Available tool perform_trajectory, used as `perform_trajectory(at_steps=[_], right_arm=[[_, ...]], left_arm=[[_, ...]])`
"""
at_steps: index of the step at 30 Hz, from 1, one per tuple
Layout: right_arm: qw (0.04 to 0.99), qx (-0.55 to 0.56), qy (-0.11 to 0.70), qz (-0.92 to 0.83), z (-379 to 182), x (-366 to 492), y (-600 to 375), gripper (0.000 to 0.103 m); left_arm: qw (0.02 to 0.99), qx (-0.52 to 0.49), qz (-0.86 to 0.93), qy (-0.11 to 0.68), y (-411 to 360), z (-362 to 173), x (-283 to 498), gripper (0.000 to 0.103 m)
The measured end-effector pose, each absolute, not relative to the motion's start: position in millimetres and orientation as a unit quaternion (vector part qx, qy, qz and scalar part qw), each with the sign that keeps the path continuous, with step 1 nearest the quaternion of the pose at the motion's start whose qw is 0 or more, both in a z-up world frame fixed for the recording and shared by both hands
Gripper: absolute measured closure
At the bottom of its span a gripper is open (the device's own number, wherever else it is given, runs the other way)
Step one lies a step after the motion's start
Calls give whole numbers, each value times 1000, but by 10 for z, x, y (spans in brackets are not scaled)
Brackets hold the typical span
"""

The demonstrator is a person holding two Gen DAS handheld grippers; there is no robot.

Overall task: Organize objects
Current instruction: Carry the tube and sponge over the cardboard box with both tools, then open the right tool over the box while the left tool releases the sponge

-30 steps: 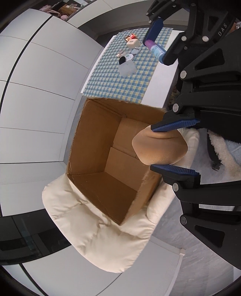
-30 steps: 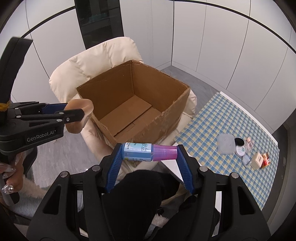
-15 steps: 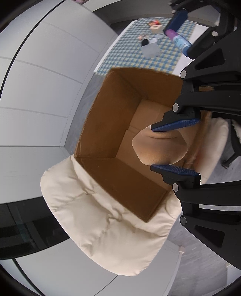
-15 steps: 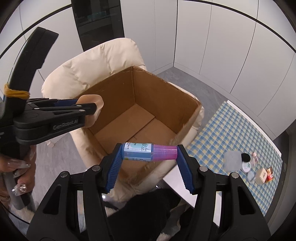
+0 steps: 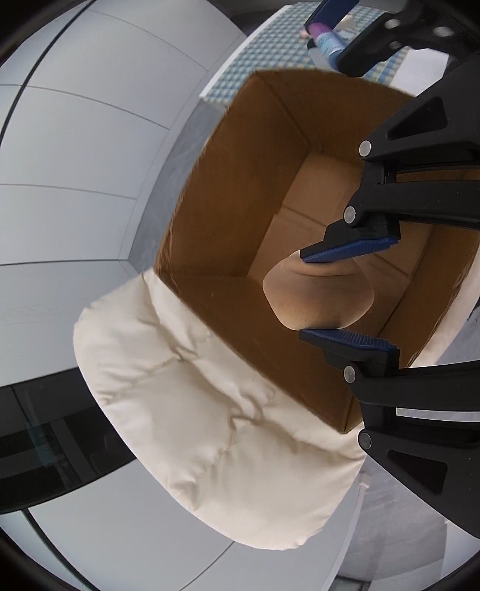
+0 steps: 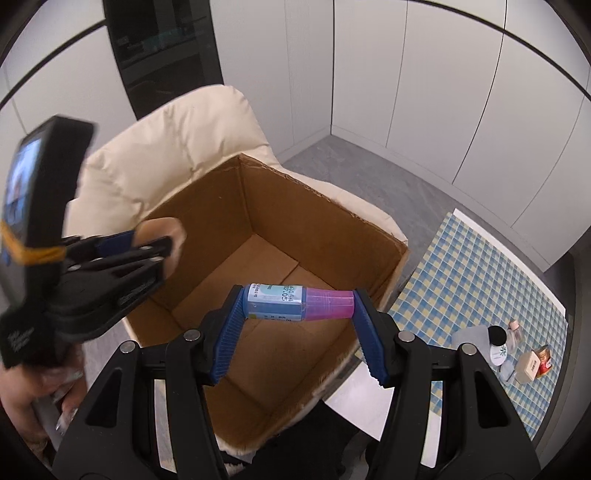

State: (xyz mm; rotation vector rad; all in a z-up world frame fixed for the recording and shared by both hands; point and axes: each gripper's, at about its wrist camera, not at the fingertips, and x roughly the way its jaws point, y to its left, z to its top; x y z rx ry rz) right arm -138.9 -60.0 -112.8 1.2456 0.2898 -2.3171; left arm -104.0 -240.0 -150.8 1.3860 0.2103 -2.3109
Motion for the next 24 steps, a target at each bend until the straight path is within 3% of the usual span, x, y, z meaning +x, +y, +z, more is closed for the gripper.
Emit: perform_trajectory(at_steps=[8, 24], right_arm=[[231, 488, 99, -835, -1490, -1612, -724, 43], [223, 496, 104, -832, -1584, -1636, -721, 43]], left_arm=[[211, 519, -823, 90, -2475, -1648, -1048, 67], [195, 529, -819, 107, -2419, -1681, -1062, 65]])
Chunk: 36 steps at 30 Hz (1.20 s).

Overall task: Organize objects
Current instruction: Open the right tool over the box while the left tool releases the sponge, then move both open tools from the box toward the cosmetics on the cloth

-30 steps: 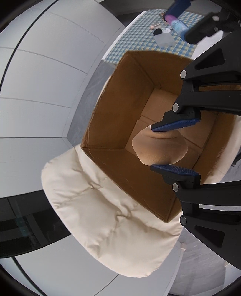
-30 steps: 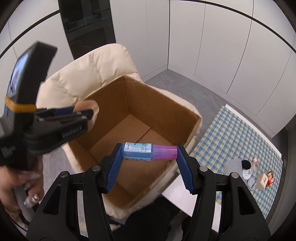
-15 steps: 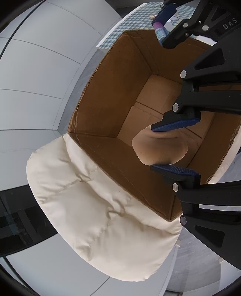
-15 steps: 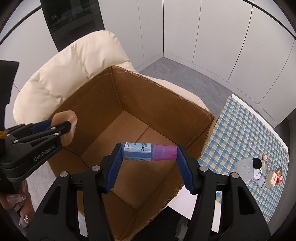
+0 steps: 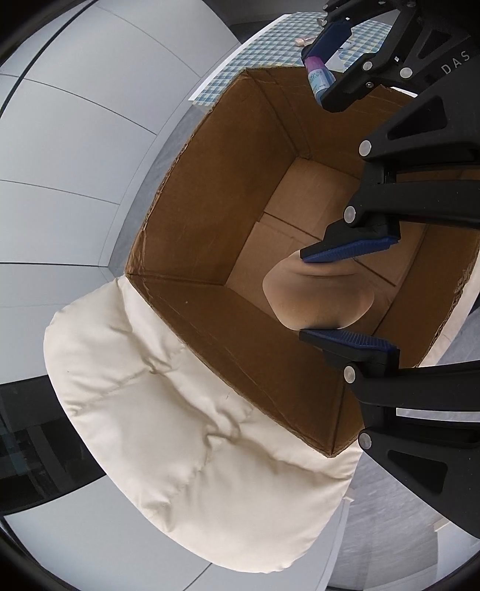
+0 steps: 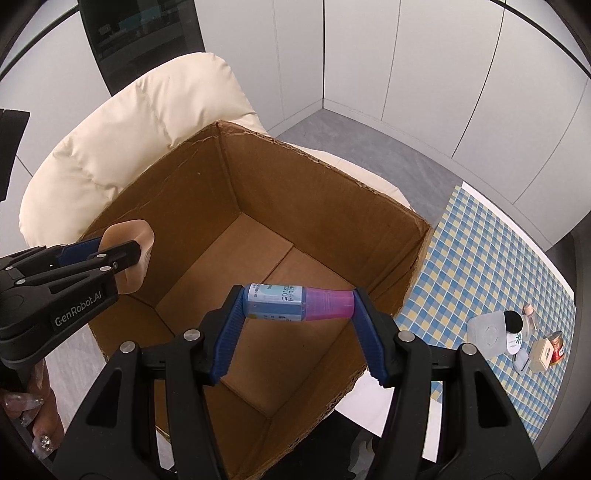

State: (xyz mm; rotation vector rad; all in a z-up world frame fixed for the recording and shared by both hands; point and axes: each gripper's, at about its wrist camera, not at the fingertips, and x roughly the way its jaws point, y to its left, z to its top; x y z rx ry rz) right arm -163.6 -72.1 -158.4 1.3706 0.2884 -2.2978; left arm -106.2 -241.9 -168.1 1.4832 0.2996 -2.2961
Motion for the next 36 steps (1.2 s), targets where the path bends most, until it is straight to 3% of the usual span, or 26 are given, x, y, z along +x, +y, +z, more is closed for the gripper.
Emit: perform_trajectory(at_steps=[1, 2, 4, 6, 7, 13, 36], right_arm=[[224, 497, 105, -832, -1585, -1633, -718, 43], [224, 497, 104, -832, -1587, -1635, -712, 43], [224, 493, 103, -834, -1575, -1636, -700, 40], [216, 493, 106, -836, -1574, -1655, -691, 9], [213, 487, 104, -841, -1558, -1657, -670, 6], [212, 491, 73, -842, -1541, -1731, -576, 6], [204, 510, 78, -832, -1650, -1668, -524, 6]], left_arm=[[193, 528, -819, 109, -2424, -1679, -1062, 60], [194, 528, -819, 113, -2434, -1676, -1064, 46], [202, 529, -815, 122, -2467, -1665, -1073, 30], [211, 525, -816, 121, -2490, -1630, -1072, 29], [210, 520, -819, 117, -2483, -1606, -1067, 29], [206, 513, -828, 98, -2427, -1565, -1076, 29], [197, 506, -833, 107, -2430, -1550, -1046, 29]])
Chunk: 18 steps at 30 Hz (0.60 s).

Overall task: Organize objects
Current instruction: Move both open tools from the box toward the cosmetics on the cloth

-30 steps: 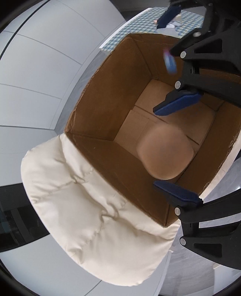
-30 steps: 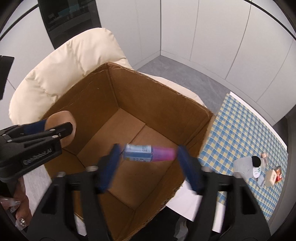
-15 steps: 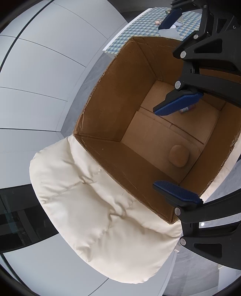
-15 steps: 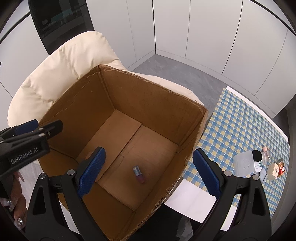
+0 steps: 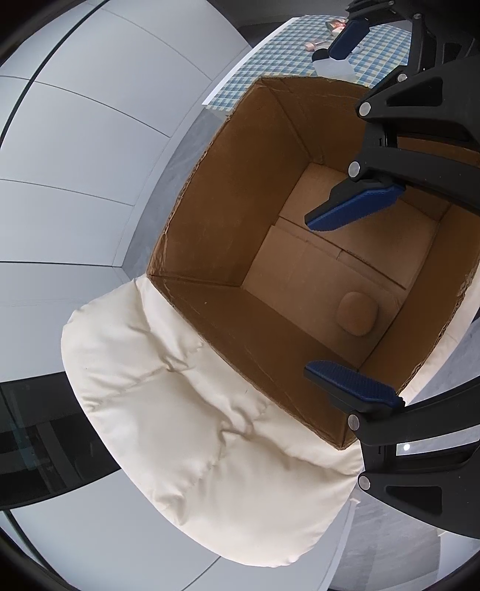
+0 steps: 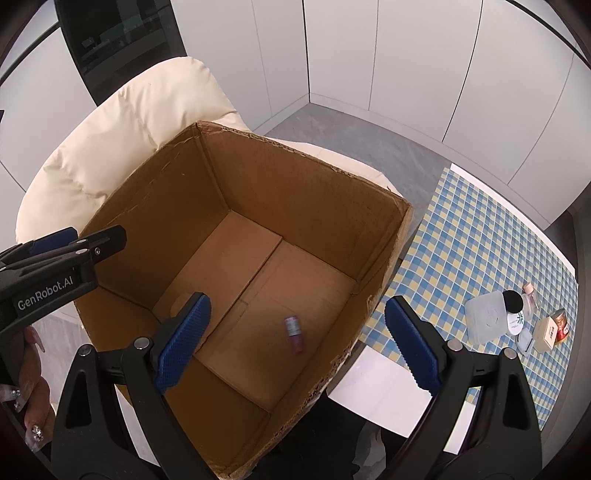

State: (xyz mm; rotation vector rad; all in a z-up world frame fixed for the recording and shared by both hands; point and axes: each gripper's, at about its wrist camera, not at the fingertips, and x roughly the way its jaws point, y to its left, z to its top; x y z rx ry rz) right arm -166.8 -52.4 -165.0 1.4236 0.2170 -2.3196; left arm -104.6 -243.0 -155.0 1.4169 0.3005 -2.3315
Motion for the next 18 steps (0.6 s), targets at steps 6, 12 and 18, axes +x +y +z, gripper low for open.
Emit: perform_trajectory(at_steps=[6, 12, 18], right_arm=[[203, 512, 75, -831, -1640, -1623, -488, 6], [197, 519, 73, -828, -1632, -1556, -435, 6], [199, 523, 74, -826, -1556, -1353, -329, 6]], left_arm=[[200, 501, -836, 104, -2407, -1511, -994, 29], [185, 504, -836, 112, -2335, -1445, -794, 29], [179, 505, -836, 118, -2206, -1313, -599, 29]])
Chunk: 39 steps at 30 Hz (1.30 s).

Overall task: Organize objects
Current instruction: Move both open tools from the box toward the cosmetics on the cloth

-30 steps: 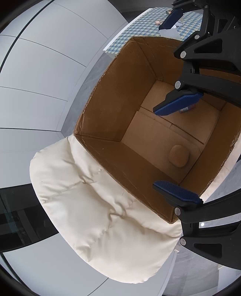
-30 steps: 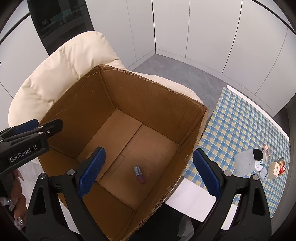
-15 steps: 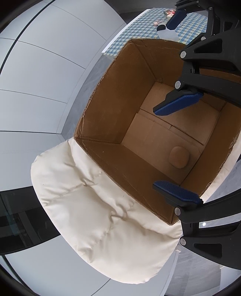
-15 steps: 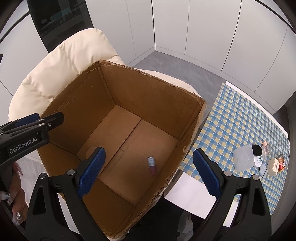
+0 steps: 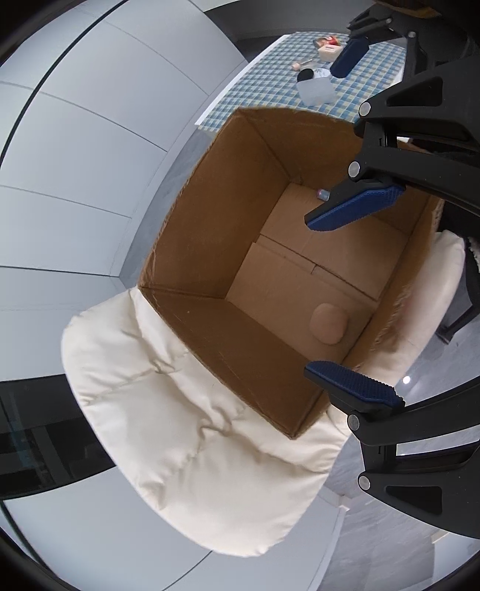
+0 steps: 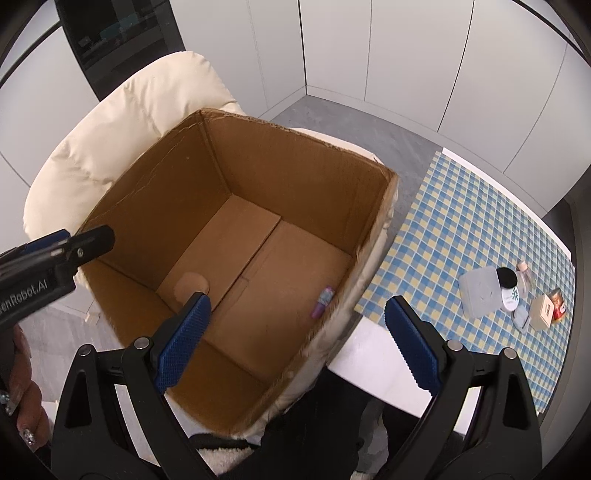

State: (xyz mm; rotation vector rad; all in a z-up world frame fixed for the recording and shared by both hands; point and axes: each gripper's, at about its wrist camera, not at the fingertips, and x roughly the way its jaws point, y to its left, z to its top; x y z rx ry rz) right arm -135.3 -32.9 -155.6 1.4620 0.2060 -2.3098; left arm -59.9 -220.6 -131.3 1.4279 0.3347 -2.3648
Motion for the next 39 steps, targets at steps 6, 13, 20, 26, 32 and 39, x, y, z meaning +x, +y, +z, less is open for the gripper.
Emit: perform_trajectory(at_steps=[6, 13, 20, 26, 32, 39], right_arm=[[200, 524, 76, -824, -1445, -1038, -194, 6], [196, 524, 66, -826, -1325, -693, -20, 6], [189, 513, 41, -836, -1209, -328, 166, 6], [176, 516, 51, -837, -1208, 15, 323, 6], [173, 525, 42, -833, -1194, 301, 527, 6], [162, 519, 40, -838, -1152, 398, 622, 6]], left_arm=[[170, 498, -846, 82, -1975, -1110, -338, 29], [156, 494, -852, 74, -1811, -1013, 94, 29], [162, 489, -855, 63, -1673, -1018, 435, 29], [158, 505, -846, 64, -1535, -1090, 644, 29], [149, 493, -855, 64, -1450, -1048, 784, 29], [155, 476, -864, 56, -1453, -1006, 798, 29]])
